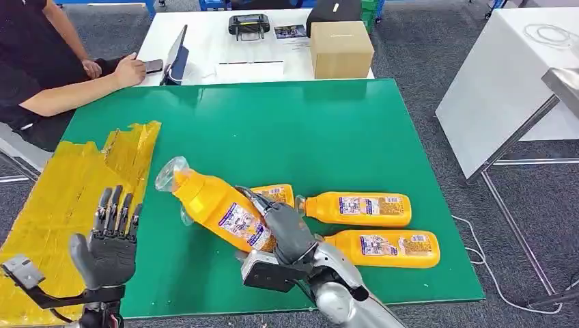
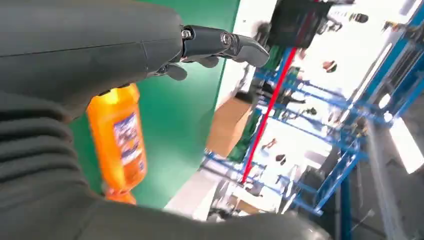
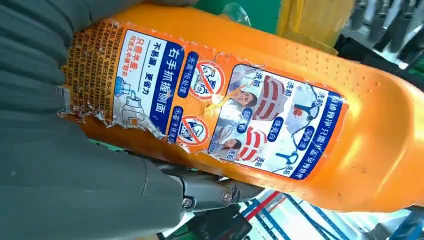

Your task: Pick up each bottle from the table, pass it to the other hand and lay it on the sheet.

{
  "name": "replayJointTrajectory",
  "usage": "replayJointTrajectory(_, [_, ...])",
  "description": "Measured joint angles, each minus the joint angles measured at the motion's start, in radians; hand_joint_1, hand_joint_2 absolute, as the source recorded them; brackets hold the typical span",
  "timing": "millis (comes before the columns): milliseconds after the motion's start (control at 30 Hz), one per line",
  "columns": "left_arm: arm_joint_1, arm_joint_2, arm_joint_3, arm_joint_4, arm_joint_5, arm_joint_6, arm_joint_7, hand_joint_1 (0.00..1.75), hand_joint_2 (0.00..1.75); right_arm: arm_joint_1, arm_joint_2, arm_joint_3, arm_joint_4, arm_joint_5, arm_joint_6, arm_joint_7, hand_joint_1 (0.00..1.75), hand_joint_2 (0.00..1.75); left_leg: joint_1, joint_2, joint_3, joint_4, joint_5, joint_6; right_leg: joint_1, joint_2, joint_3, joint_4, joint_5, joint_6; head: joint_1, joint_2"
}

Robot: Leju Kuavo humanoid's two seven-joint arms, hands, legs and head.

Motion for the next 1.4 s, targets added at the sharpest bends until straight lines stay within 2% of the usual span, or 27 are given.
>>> replayJointTrajectory(400, [0.048, 0.018, -0.105, -0.019, 0.007, -0.019, 0.007, 0.00, 1.75, -0.025, 0.055, 0.013, 0.048, 0.025, 0.025, 0.007, 1.75, 1.75, 0.000, 0.000, 0.000, 0.000, 0.000, 0.000, 0.000, 0.000, 0.000, 0.000, 0.000, 0.000, 0.000, 0.000])
replayJointTrajectory(1367, [0.054, 0.023, -0.160, -0.024, -0.003, 0.005, 0.005, 0.00, 1.75, -0.106, 0.203, 0.188, 0.230, 0.028, 0.074, 0.027, 1.75, 1.75, 0.000, 0.000, 0.000, 0.000, 0.000, 0.000, 0.000, 0.000, -0.001, 0.000, 0.000, 0.000, 0.000, 0.000])
replayJointTrajectory(1400, [0.054, 0.023, -0.160, -0.024, -0.003, 0.005, 0.005, 1.75, 1.75, -0.107, 0.204, 0.191, 0.234, 0.027, 0.074, 0.027, 1.75, 1.75, 0.000, 0.000, 0.000, 0.000, 0.000, 0.000, 0.000, 0.000, -0.001, 0.000, 0.000, 0.000, 0.000, 0.000])
